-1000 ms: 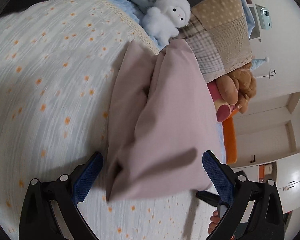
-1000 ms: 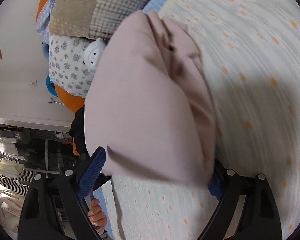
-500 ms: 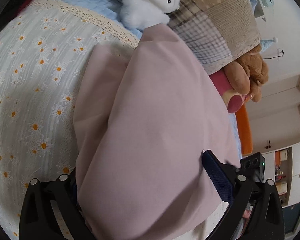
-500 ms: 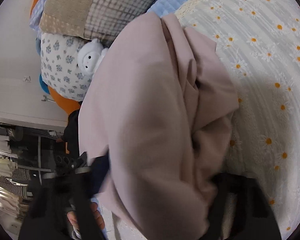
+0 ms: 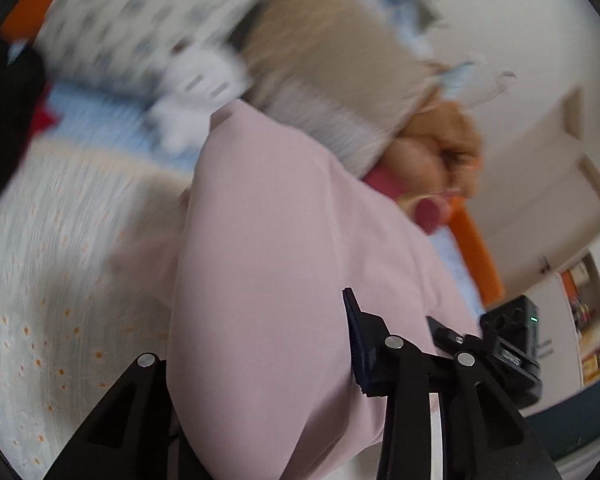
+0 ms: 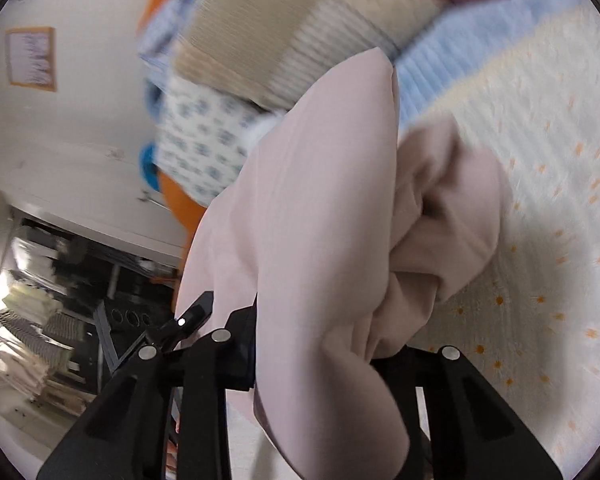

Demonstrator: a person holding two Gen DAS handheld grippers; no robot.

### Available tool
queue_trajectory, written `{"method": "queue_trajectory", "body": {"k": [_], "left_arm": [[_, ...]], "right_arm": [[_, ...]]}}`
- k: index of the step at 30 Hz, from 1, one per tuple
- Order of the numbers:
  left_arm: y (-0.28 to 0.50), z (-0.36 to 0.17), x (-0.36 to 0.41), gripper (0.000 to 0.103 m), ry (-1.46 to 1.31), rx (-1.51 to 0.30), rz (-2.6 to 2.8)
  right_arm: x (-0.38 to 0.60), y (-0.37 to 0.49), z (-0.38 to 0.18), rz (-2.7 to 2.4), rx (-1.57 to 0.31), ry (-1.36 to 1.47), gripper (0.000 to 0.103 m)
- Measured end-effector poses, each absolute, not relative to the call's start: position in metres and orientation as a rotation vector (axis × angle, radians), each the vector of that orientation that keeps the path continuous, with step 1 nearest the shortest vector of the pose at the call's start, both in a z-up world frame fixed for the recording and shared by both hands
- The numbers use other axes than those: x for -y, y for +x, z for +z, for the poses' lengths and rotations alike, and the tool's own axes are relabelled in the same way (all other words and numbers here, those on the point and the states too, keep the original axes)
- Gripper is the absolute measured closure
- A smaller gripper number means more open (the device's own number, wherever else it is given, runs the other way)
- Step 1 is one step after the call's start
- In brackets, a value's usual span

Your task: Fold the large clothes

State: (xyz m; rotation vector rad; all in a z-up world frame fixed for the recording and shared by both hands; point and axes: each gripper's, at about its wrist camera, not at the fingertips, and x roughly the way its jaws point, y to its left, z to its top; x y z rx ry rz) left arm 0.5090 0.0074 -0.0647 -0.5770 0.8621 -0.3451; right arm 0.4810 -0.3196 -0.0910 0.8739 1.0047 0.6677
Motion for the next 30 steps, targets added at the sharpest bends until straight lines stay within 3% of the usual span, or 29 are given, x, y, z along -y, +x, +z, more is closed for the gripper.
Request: {"method": "queue_trajectory", "body": {"k": [8, 13, 18, 21, 30], "left_arm": [[0.412, 0.093, 0.127, 0.063, -0.461, -0.701, -0.614], [0.355, 0.111, 0.236, 0.062, -0.393, -0.714, -0.795], [0.305, 0.061, 0.348, 0.061, -0.351, -0.795, -0.964], [0.286, 0.019, 0.4, 0.06, -0.358, -0.854, -1.012], [0.271, -0.091, 0.458, 0.059, -0.285, -0.947, -0.986]], "right_arm": [[0.458, 0.351, 0.072, 0.674, -0.748, 0.796, 0.074], [0.567, 0.228, 0.114, 0.512, -0.682, 0.71, 0.073], [0.652, 0.127, 0.092, 0.335, -0.669, 0.657, 0.073], [0.697, 0.081, 0.051, 0.234, -0.679, 0.653, 0.073], [0.743, 0.037, -0.087, 0.19, -0.66, 0.786, 0.073]]}}
